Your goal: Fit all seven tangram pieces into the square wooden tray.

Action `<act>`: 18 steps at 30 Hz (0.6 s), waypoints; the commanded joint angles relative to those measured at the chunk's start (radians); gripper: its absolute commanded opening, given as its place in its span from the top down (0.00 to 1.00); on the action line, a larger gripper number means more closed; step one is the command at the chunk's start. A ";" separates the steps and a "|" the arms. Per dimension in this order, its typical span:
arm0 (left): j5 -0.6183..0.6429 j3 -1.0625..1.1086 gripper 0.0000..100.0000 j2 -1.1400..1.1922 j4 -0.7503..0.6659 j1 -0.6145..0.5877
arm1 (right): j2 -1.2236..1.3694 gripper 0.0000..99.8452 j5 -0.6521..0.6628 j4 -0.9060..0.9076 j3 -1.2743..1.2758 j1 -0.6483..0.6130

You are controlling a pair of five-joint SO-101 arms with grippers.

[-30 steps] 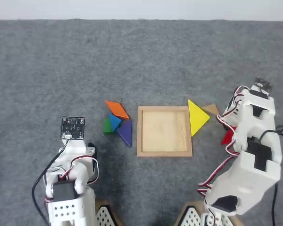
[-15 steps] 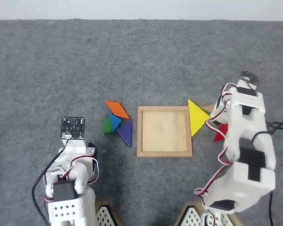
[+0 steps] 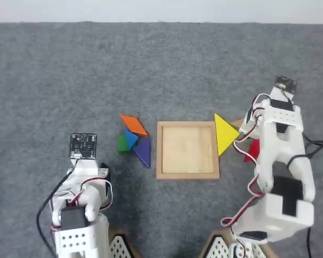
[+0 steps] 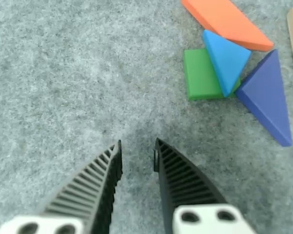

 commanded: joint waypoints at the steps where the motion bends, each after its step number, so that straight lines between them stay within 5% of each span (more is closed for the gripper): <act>1: 0.011 -0.012 0.90 -0.023 0.006 -0.002 | 0.036 0.64 0.051 -0.008 -0.066 0.024; 18: 0.011 -0.012 0.90 -0.023 0.006 -0.002 | 0.257 0.66 0.061 -0.008 -0.198 0.041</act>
